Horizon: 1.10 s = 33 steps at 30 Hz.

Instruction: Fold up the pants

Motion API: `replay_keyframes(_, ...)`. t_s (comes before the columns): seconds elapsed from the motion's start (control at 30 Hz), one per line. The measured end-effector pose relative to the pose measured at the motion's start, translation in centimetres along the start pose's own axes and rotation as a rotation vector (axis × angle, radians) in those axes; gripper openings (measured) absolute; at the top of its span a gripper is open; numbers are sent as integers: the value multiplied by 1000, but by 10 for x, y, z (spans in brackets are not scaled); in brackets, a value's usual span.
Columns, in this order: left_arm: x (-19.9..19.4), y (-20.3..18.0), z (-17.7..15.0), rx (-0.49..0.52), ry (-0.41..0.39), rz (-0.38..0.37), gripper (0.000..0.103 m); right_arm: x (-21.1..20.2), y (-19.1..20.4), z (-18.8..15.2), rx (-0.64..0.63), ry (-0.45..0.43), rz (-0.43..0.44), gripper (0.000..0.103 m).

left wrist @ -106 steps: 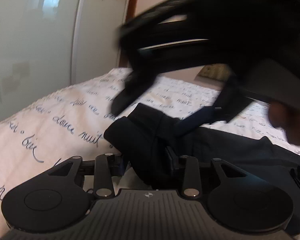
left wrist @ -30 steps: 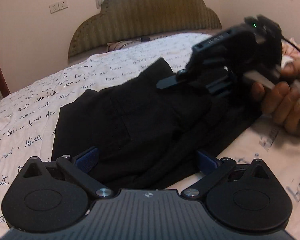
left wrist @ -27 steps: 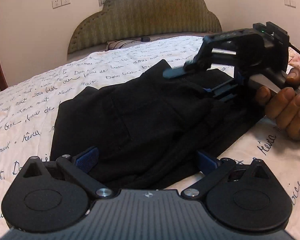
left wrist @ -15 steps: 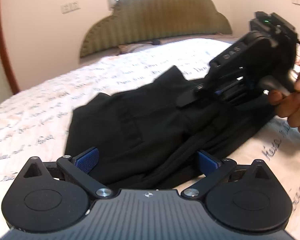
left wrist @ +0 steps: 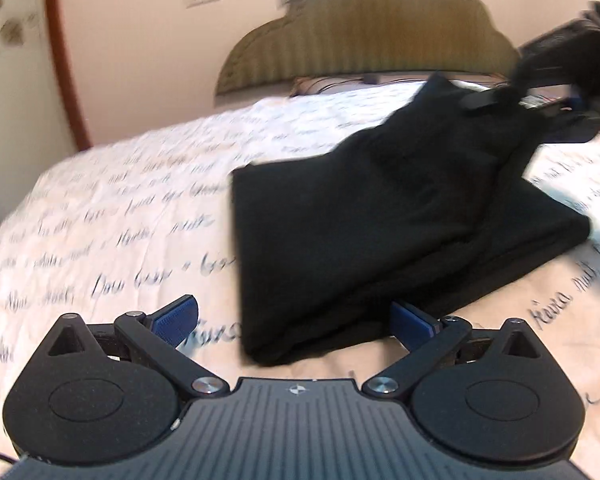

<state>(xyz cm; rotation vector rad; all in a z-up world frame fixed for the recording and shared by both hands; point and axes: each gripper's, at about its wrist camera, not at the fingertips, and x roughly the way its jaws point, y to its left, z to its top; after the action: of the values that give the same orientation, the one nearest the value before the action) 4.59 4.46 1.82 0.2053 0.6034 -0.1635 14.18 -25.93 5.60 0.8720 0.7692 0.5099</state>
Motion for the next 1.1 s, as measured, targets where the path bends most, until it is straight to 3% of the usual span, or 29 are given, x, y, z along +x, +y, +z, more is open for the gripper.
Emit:
replay_keyframes(0.1, 1, 13, 6, -79, 7, 34, 98, -5, 2, 1, -7, -7, -6, 13)
replay_keyframes(0.23, 4, 14, 10, -57, 24, 29, 68, -11, -4, 4, 7, -20, -7, 13)
replay_keyframes(0.3, 3, 13, 9, -41, 40, 12, 69, -10, -8, 3, 12, -6, -13, 13)
replay_keyframes(0.37, 3, 9, 6, -28, 33, 32, 77, -9, -12, 2, 21, 6, -22, 16)
replay_keyframes(0.5, 0, 10, 1, -44, 38, 22, 79, -12, -28, 3, 77, 12, -65, 18)
replay_keyframes(0.6, 3, 12, -1, -48, 35, 18, 82, -12, -38, 2, 97, 32, -80, 42)
replay_keyframes(0.63, 3, 12, -2, -53, 33, 16, 82, -11, -40, 0, 96, 39, -90, 59)
replay_keyframes(0.67, 4, 12, -3, -57, 31, 14, 83, -10, -43, -1, 97, 39, -94, 68)
replay_keyframes(0.7, 5, 13, -3, -61, 30, 12, 83, -9, -46, -3, 106, 40, -82, 68)
replay_keyframes(0.8, 7, 15, -3, -78, 26, 10, 77, 1, -48, -11, 111, 94, -47, 65)
replay_keyframes(0.9, 8, 17, -1, -93, 19, 12, 69, 11, -39, -15, 46, 149, -63, 52)
replay_keyframes(0.93, 8, 17, -2, -93, 17, 8, 62, 13, -39, -16, 47, 152, -57, 44)
replay_keyframes(0.97, 8, 16, -2, -88, 17, 1, 52, 15, -40, -18, 44, 154, -70, 24)
replay_keyframes(1.0, 9, 14, -2, -79, 14, -2, 47, 19, -41, -20, 32, 162, -102, 16)
replay_keyframes(1.1, 8, 8, 1, -52, 12, 23, 41, 18, -37, -21, -9, 161, -133, 12)
